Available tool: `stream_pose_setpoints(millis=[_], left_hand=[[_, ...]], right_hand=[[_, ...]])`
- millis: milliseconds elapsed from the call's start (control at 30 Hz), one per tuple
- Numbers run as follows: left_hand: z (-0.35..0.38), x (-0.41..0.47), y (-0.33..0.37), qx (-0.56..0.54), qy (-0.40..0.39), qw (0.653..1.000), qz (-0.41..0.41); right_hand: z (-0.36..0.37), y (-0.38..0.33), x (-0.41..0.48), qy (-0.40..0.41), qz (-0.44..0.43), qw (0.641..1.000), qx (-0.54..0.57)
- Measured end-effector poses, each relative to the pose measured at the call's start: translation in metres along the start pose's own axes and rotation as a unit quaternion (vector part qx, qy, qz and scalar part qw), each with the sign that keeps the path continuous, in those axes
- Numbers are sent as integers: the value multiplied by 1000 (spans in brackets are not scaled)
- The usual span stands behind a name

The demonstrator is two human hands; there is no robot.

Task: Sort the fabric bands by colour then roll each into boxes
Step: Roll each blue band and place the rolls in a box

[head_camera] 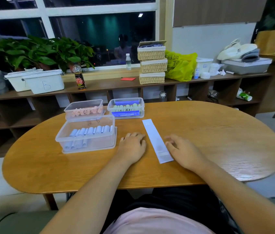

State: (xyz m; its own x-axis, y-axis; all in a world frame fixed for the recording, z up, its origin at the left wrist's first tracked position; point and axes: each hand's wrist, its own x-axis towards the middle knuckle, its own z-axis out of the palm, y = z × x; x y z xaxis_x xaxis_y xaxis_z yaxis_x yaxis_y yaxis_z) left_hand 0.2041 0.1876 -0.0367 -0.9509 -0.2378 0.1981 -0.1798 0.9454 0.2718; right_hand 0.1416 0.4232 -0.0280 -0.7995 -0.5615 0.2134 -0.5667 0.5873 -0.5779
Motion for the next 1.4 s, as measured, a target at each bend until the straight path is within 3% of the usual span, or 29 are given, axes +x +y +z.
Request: stream_pose_setpoints(millis=[200, 400, 567, 733, 1067, 1400], left_hand=[[-5, -19, 3, -16, 35, 999, 10], [-10, -54, 3, -71, 54, 994, 59], [-15, -71, 5, -141, -10, 972, 189], [-15, -74, 8, -168, -3, 969, 181], [-10, -68, 3, -132, 6, 972, 194], [-8, -79, 0, -72, 44, 973, 214]], right_hand=[[5, 2, -24, 15, -66, 997, 22], [9, 4, -30, -32, -175, 984, 2], [13, 0, -27, -29, -172, 983, -56], [14, -7, -18, -1, -160, 986, -42], [18, -4, -20, 3, -181, 981, -65], [18, 2, -26, 3, -209, 978, -6]])
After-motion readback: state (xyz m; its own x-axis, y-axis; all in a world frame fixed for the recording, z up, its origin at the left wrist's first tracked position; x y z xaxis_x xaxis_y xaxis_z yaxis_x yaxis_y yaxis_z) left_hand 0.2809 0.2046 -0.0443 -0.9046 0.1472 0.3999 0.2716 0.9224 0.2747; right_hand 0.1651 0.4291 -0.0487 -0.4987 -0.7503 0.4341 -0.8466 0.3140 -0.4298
